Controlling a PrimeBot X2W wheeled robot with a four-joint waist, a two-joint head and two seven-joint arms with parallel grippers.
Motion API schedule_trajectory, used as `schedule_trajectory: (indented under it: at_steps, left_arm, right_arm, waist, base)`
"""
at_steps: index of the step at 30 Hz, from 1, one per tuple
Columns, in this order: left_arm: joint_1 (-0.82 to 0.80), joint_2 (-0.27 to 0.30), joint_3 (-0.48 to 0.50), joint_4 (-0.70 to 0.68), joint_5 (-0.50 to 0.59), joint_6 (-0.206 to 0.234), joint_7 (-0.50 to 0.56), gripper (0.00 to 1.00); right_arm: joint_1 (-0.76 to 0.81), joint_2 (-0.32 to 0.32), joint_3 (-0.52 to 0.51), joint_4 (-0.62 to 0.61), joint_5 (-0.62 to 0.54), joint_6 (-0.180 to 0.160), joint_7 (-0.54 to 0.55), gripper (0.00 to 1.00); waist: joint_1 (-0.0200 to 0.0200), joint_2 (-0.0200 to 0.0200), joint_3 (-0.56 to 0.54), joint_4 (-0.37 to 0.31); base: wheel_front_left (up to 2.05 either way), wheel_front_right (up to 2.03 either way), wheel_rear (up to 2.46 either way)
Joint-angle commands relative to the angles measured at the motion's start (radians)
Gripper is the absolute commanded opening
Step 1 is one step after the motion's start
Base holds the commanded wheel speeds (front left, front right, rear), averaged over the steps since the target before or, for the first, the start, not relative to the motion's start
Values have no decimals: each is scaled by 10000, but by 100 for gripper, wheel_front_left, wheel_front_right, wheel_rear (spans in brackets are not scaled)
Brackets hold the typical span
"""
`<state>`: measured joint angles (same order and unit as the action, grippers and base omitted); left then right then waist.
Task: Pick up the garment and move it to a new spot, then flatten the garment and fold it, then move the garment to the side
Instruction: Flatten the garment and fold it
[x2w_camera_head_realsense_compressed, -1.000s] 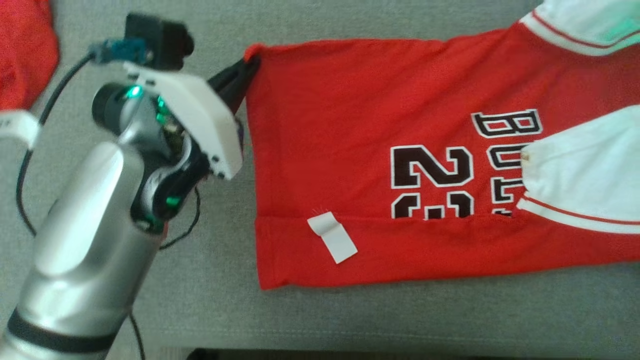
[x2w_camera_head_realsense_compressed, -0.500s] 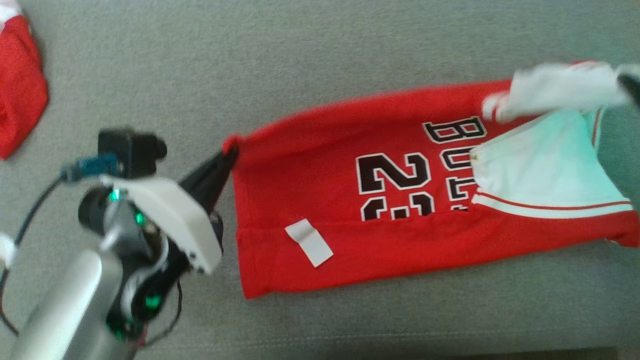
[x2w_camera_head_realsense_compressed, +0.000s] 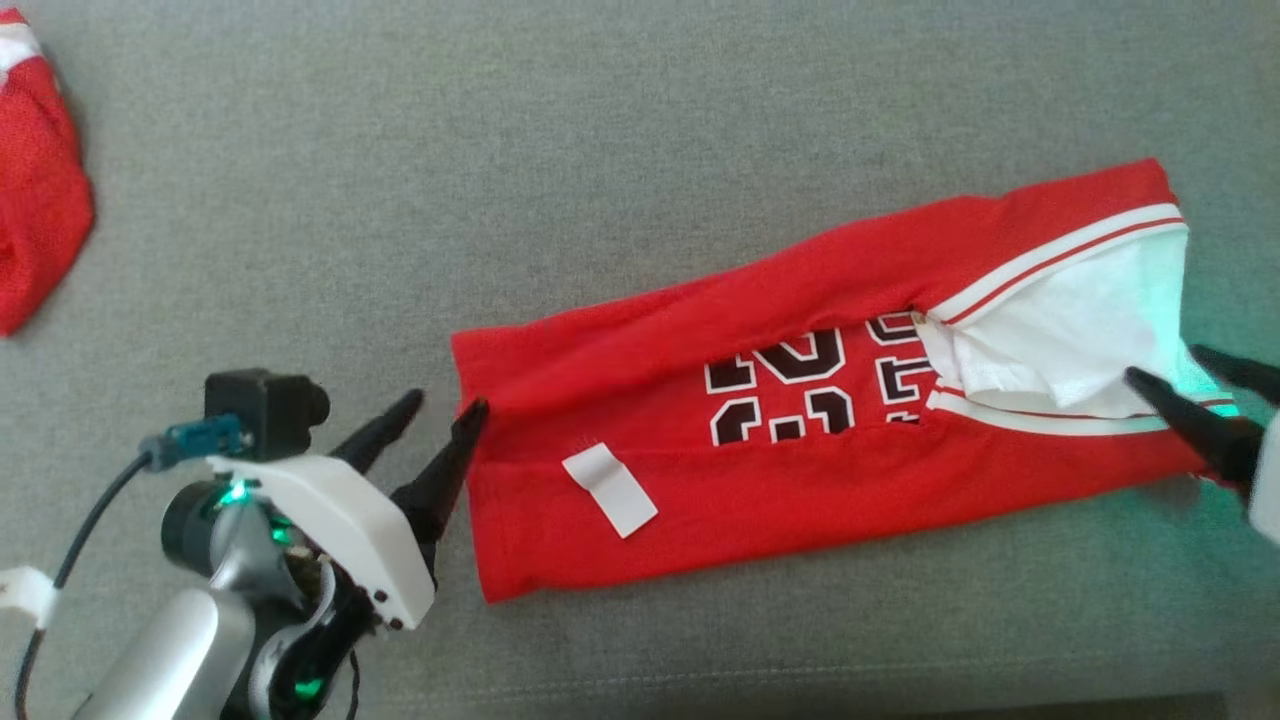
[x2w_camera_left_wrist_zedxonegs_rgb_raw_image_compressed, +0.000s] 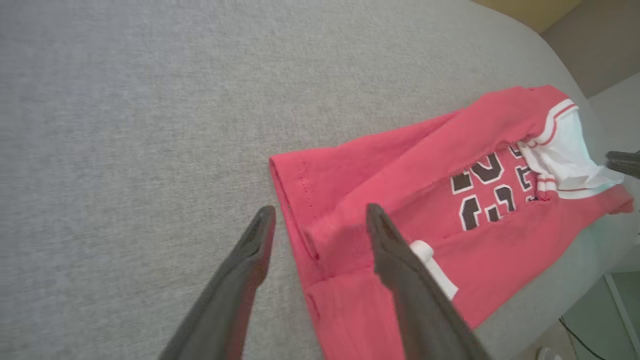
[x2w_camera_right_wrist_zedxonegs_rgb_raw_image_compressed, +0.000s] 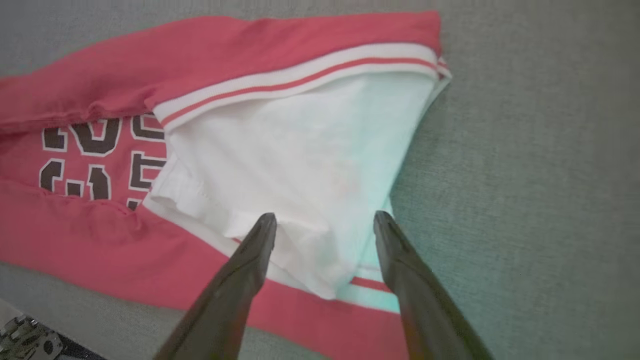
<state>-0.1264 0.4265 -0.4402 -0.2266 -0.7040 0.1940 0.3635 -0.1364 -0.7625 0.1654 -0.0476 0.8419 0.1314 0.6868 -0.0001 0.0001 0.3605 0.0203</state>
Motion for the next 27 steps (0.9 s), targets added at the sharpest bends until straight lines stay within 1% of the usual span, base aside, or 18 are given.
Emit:
schedule_trajectory:
  at_steps: [1, 3, 5, 8, 10, 13, 15, 18, 21, 24, 27]
  left_arm:
    - [-113, 173, 401, -211, 262, 16, -327, 100]
    - [-6, 144, 367, -188, 350, 26, -501, 100]
    - [279, 22, 332, -221, 472, 89, -907, 100]
    - [575, -231, 454, -302, 973, 398, -1970, 100]
    - [642, -554, 449, -247, 1218, 463, -2791, 100]
    - [543, -834, 295, 60, 1878, 495, -3959, 100]
    - [406, -1134, 194, 315, 2195, 533, -4714, 100]
    - [193, -1543, -25, 800, 2616, 581, -5576, 100]
    - [2, -1837, -344, 1329, 3058, 548, -5954, 100]
    - [-91, -2184, -560, 1708, 3266, 420, -6144, 100]
    - [-108, -2475, -578, 1978, 3335, 282, -6221, 100]
  right_arm:
    - [140, -369, -414, -242, -74, -7, 55, 100]
    - [158, -309, -586, -250, -8, -7, 123, 100]
    - [146, -127, -1073, -181, 65, -7, 230, 100]
    - [-20, 346, -1984, 144, -235, -7, 294, 100]
    - [-188, 739, -2368, 387, -598, -7, 496, 100]
    - [-465, 1356, -2590, 588, -1138, -7, 941, 100]
    - [-718, 1775, -2635, 738, -1554, -7, 1180, 100]
    - [-1113, 2387, -2655, 1065, -2156, -7, 1529, 100]
    - [-1426, 2729, -2653, 1490, -2754, -7, 1795, 100]
    - [-1666, 3040, -2736, 2004, -3111, -7, 1982, 100]
    - [-1730, 3253, -2711, 2408, -3345, -7, 2190, 100]
  waist:
    - [1, -1, -188, -17]
    - [1, -1, -273, -36]
    - [1, -1, -456, -55]
    - [1, -1, -570, -30]
    - [1, -1, -586, 67]
    - [1, -1, -471, 199]
    - [1, -1, -374, 310]
    - [1, -1, -220, 495]
    - [1, -1, -26, 689]
    - [1, -1, 91, 897]
    - [1, -1, 127, 1100]
  base:
    - [0, 0, 0]
    - [0, 0, 0]
    - [0, 0, 0]
    - [0, 0, 0]
    - [0, 0, 0]
    - [0, 0, 0]
    - [0, 0, 0]
    - [0, 0, 0]
    - [0, 0, 0]
    - [0, 0, 0]
    - [0, 0, 0]
